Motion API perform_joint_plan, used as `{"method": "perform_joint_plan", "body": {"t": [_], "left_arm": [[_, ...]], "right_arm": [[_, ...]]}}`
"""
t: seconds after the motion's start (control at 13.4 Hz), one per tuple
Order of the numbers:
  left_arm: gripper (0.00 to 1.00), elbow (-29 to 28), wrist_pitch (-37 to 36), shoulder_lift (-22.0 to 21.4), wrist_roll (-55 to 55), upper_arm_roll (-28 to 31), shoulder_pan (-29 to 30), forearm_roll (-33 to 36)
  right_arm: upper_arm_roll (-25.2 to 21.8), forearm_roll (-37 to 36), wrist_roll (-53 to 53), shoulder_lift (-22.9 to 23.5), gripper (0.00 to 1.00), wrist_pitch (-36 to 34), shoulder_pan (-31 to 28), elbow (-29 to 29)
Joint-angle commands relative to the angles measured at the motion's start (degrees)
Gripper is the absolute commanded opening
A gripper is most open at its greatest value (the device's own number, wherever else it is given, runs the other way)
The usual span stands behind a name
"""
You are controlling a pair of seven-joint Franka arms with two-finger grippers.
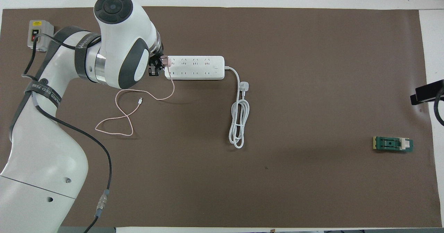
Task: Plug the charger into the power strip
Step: 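Push the charger prongs into the power strip socket with the left gripper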
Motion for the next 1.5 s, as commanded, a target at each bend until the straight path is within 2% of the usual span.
{"method": "perform_joint_plan", "body": {"t": [0.0,1.42], "left_arm": [[0.00,-2.6,1.5,-0.4,-1.3,0.9,-1.0,1.3],[0.00,-3.0,3.6,1.6,-1.5,0.8,-1.8,1.8]], "right_arm": [[0.8,-0.9,-0.6,-0.9,1.00,0.2,-0.8,-0.9],[0.8,-0.9,-0.6,-1.1,1.00,0.1,-0.8,-1.0]]}}
